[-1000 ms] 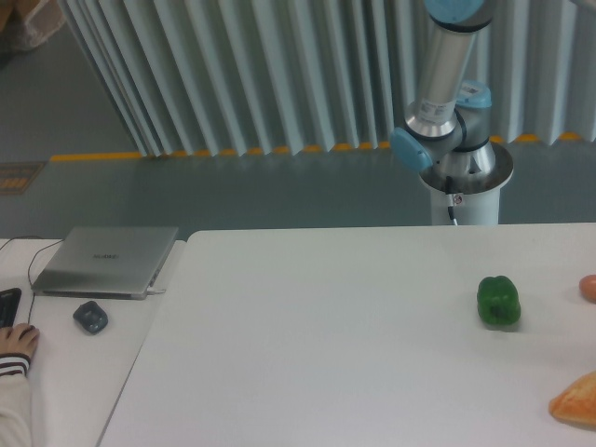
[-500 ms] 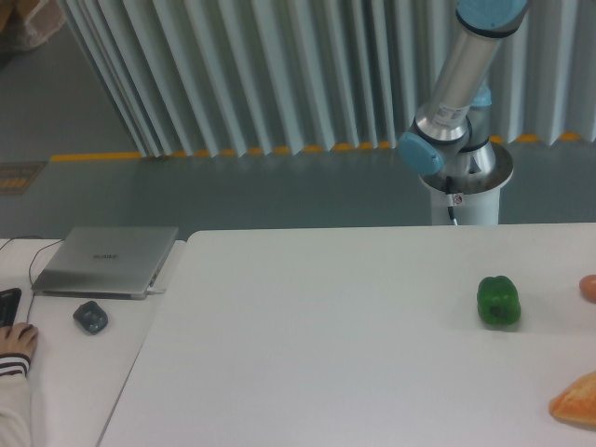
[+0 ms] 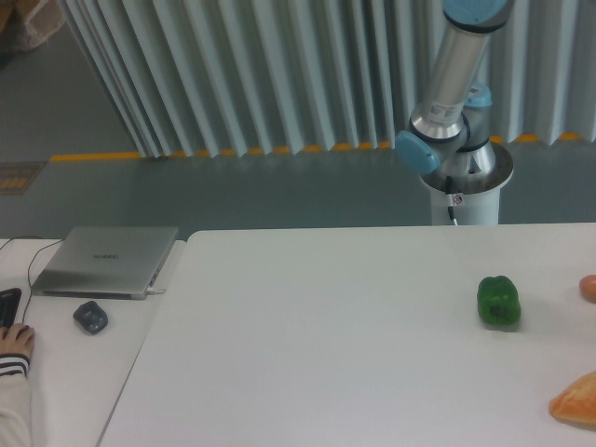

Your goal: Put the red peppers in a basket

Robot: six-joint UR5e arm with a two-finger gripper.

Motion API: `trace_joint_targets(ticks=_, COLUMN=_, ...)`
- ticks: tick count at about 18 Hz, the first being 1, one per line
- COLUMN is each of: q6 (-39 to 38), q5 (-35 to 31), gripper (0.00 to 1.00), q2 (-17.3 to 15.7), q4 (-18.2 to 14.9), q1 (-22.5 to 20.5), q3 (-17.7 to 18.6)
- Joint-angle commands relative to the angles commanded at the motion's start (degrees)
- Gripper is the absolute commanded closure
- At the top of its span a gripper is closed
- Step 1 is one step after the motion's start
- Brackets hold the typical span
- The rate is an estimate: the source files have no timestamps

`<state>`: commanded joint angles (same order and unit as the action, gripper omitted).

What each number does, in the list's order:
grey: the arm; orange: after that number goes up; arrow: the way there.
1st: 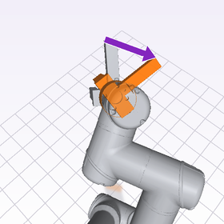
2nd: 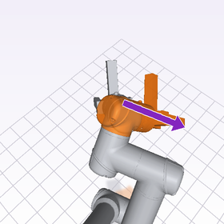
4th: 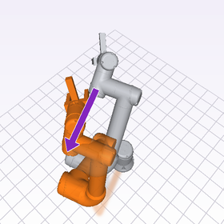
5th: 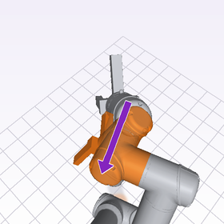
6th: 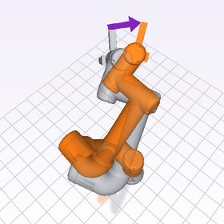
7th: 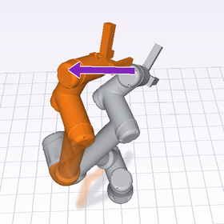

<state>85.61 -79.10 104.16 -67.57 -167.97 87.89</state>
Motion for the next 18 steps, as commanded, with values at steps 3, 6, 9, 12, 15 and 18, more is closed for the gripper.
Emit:
trace_joint_targets(ticks=3, q6=0.26, q5=-0.09, gripper=0.00, q2=-2.73, q4=-4.58, q1=5.89, q3=0.00)
trace_joint_targets(ticks=6, q6=0.88, q5=-0.79, gripper=0.00, q2=-3.35, q4=-5.73, q1=10.72, q3=0.09)
trace_joint_targets(ticks=9, q6=3.59, q5=-8.07, gripper=0.00, q2=-2.83, q4=-6.26, q1=15.73, q3=0.44)
trace_joint_targets(ticks=12, q6=10.43, q5=-10.28, gripper=0.00, q2=-2.56, q4=-7.92, q1=16.19, q3=0.44)
trace_joint_targets(ticks=15, q6=18.70, q5=-11.59, gripper=0.00, q2=-2.56, q4=-9.16, q1=16.10, q3=0.18)
trace_joint_targets(ticks=18, q6=20.20, q5=-12.04, gripper=0.00, q2=-2.04, q4=-8.81, q1=17.49, q3=0.70)
